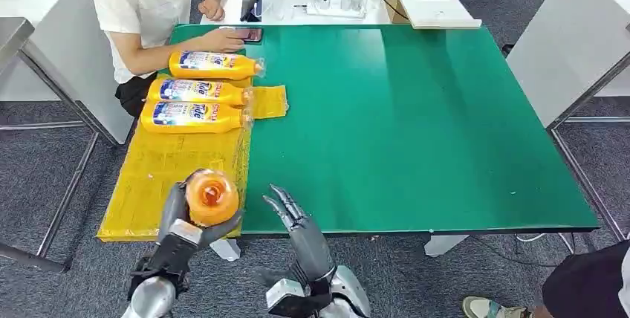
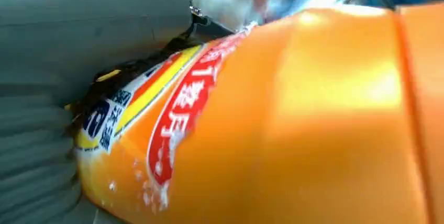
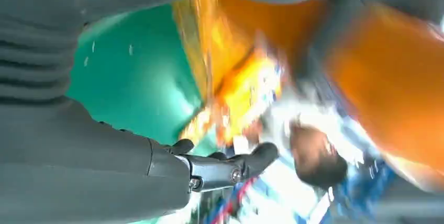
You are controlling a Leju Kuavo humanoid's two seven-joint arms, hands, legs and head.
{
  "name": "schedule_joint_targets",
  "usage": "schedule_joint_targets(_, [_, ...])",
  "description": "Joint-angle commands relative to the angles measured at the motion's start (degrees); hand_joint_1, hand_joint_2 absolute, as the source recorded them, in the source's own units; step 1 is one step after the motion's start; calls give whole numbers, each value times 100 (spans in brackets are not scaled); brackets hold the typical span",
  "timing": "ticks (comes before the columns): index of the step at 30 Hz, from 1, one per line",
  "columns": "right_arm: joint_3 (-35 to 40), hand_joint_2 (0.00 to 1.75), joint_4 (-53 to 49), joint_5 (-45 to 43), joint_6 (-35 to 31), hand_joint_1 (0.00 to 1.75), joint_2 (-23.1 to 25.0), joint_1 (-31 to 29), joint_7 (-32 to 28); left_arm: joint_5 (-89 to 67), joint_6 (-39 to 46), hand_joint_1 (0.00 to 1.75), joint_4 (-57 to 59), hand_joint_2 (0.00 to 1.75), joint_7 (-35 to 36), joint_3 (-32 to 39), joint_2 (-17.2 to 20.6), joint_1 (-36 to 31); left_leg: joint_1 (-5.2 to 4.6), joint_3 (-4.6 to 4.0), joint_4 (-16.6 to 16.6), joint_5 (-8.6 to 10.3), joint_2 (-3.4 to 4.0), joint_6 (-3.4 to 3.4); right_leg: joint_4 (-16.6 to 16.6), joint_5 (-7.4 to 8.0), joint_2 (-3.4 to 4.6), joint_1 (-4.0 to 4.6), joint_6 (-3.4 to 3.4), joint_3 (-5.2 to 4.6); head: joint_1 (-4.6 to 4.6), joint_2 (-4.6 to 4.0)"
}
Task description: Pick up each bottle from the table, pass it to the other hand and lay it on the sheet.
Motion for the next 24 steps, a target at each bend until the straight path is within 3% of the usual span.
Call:
schedule_joint_targets(1, [-1193, 0, -1107, -830, -476, 0, -114, 1027, 171, -988, 299, 175, -454, 175, 578, 829, 321, 766, 5, 26, -4, -13, -8, -5, -5, -18, -14, 6, -8, 31, 9, 0])
schedule_joint_targets(6, [-1203, 0, -990, -1393, -112, 0, 93, 1029, 25, -1358, 121, 175, 43, 175, 877, 624, 431, 435, 5, 22, -2, -20, -2, -7, 1, -22, -7, 5, -15, 28, 9, 2])
schedule_joint_targets(10, [-686, 0, -358, -1541, 187, 0, 185, 729, -46, -1915, 202, 175, 1820, 175, 1238, 373, 357, -832, 4, 21, -14, -1, -34, -9, -10, -13, -36, 6, -15, 32, 9, 0])
schedule_joint_targets(15, [-539, 0, -308, -1594, 216, 0, 150, 662, -62, -2181, 301, 175, 2245, 175, 1363, 268, 379, -1087, 3, 11, -9, 6, -15, -3, -6, -3, -13, 3, -11, 18, 9, 2])
schedule_joint_targets(20, [-128, 0, 285, -1669, 314, 0, 260, 288, -75, -2727, 732, 175, 4996, 175, 1428, 21, -11, -2792, 4, 28, -15, 16, -40, -7, -8, 2, -46, 3, -23, 37, 9, 2])
schedule_joint_targets(24, [-51, 0, 453, -1747, 338, 0, 263, 244, -87, -3069, 867, 175, 5772, 175, 1584, -168, -145, -3287, 5, 27, -8, 19, -34, 2, -6, 9, -32, 5, -24, 37, 7, 0])
